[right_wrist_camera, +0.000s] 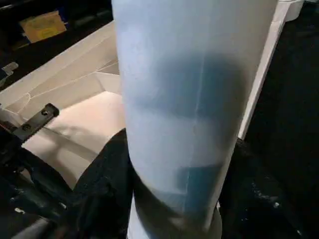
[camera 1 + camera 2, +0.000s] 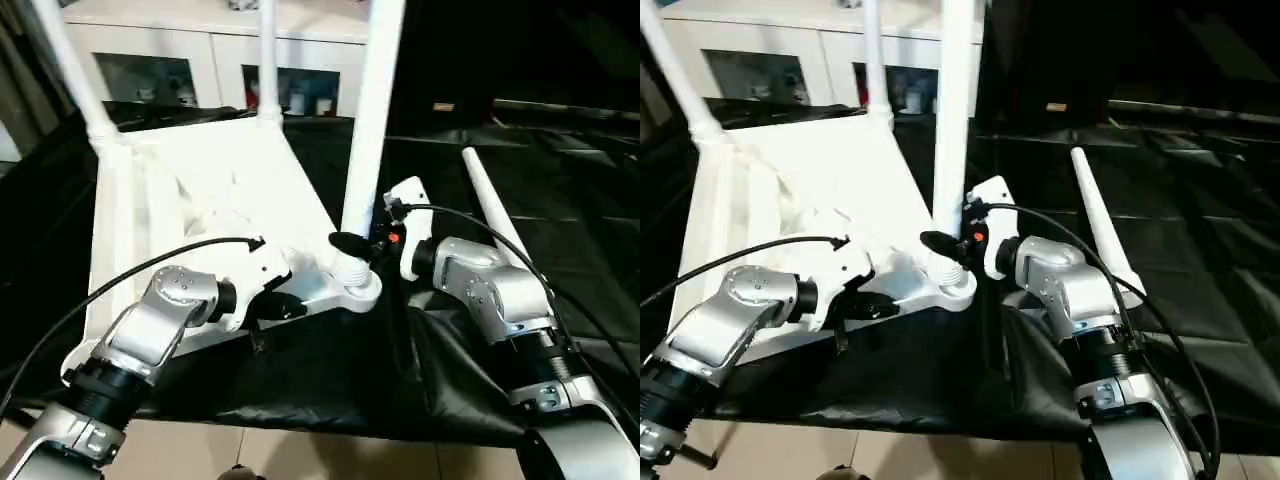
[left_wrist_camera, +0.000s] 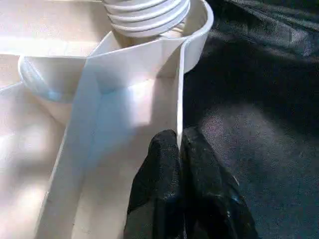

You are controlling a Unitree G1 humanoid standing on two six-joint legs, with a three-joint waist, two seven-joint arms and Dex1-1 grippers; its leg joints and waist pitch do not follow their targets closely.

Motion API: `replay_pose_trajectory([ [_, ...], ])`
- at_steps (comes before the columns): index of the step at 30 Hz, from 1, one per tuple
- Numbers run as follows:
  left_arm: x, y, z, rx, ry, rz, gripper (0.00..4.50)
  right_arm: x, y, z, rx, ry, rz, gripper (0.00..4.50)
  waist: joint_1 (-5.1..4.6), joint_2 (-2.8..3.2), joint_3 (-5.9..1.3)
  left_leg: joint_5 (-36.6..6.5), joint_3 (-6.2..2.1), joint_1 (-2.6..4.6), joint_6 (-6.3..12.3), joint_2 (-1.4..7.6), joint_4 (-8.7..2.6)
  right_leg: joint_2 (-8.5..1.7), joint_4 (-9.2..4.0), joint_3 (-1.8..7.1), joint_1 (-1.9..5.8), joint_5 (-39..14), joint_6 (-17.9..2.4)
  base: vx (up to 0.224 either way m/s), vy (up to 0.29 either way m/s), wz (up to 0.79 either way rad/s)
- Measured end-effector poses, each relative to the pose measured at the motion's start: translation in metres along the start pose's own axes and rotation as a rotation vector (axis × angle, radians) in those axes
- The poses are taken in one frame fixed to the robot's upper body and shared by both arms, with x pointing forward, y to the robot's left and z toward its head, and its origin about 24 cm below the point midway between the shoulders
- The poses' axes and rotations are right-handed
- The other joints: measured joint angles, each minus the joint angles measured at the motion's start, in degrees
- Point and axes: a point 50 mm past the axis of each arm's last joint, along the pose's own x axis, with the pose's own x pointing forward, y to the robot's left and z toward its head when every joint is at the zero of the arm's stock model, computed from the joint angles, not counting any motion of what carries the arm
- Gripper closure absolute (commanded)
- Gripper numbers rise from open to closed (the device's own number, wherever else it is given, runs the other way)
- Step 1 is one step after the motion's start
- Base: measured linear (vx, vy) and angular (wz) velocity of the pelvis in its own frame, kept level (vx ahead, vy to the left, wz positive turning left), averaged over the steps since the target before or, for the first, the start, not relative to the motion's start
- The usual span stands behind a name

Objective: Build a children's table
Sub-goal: Insert table leg to table base

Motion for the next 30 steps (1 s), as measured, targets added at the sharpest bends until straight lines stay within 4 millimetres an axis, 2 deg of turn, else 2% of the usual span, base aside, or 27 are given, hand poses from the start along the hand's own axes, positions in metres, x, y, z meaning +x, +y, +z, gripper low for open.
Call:
replay_pose_trajectory([
  [16,0.000,0.005,-0.002,0.020,-0.005,-0.026,4.50,-0.011,-0.005,0.001,-0.008,0.043,0.041,2.61,0.11,0.00,-0.01,0.0,0.00,0.04,0.00,0.00,0.01,0.00,0.03,0.00,0.02,0.0,0.0,0.000,0.000,0.00],
  [19,-0.001,0.007,-0.002,0.025,0.001,-0.021,4.50,-0.011,-0.004,-0.004,-0.004,0.073,0.051,2.62,0.12,0.00,0.00,0.0,0.00,0.03,0.00,-0.01,0.02,-0.02,0.03,0.00,0.02,0.0,0.0,0.000,0.000,0.00],
  [30,-0.001,0.007,-0.002,0.029,0.000,-0.031,4.50,-0.010,-0.005,-0.005,-0.001,0.069,0.045,2.62,0.13,0.00,-0.01,0.0,-0.01,0.03,0.00,0.00,0.02,-0.01,0.02,-0.01,0.02,0.0,0.0,0.000,0.000,0.00],
])
